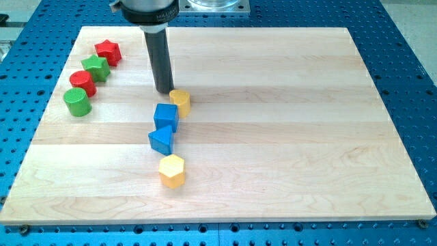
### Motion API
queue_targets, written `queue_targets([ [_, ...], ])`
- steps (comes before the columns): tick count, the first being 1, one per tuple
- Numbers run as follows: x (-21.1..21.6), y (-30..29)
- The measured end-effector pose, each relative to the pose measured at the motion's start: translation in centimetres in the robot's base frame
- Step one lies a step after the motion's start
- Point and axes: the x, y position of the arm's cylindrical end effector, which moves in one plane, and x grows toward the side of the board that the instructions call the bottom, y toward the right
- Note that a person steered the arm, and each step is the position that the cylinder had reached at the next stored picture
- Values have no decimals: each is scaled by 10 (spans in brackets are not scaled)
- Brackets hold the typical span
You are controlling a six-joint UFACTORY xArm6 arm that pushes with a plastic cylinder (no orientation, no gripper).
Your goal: Move your arm towards the top of the board
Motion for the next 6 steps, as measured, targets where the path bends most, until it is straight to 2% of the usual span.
queue_targets([
  [1, -33, 0],
  [4, -91, 1],
  [6, -106, 8],
])
